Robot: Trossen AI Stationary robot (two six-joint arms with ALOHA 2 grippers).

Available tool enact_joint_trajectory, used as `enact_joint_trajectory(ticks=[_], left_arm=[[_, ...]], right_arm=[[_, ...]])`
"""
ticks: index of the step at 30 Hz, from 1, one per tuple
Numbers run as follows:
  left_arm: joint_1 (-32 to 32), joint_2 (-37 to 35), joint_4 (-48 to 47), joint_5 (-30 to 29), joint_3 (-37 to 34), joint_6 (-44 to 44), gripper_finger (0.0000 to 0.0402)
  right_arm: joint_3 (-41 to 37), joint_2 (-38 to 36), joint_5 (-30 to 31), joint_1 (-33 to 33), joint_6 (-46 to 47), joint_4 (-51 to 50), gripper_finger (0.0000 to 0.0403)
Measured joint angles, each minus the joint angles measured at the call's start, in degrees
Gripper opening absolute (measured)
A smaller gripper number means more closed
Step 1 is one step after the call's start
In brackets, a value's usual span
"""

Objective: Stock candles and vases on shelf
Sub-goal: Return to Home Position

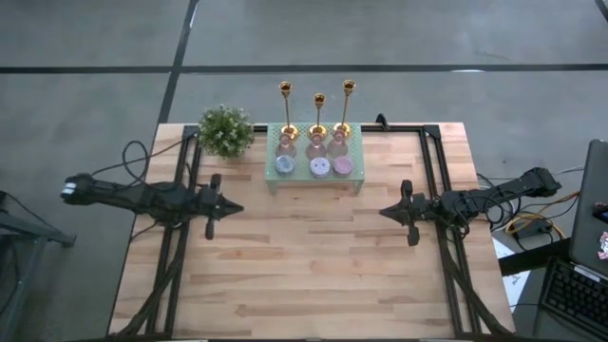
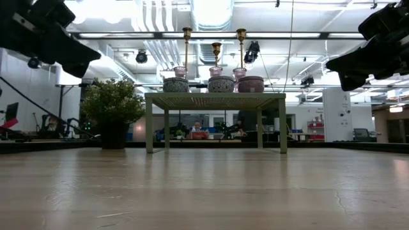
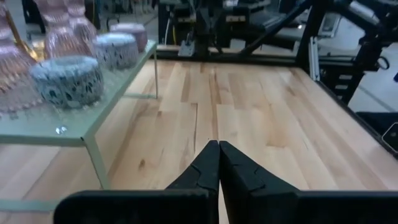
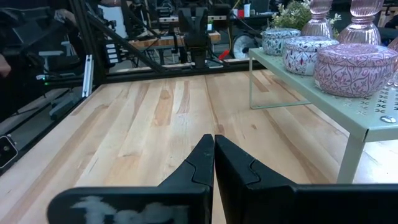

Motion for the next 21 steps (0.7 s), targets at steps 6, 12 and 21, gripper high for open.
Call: enact_joint_trajectory(ticks=[6,12,21], left_arm=[[0.0,-7.02,-1.15,0.0,-2.24,1.6,0.0008],[0.0,-13.6,-1.93,-0.07,-5.07,2.41,0.0009],[0.0,-15.32,2.62,-0.26,-9.46,2.91,0.0009]], right_arm=[[0.0,0.0,0.0,-0.01,0.01,0.0,0.0008],[0.0,0.0,0.0,-0.01,0.0,0.0,0.0008],[0.0,0.01,0.0,0.0,0.01,0.0,0.0008]])
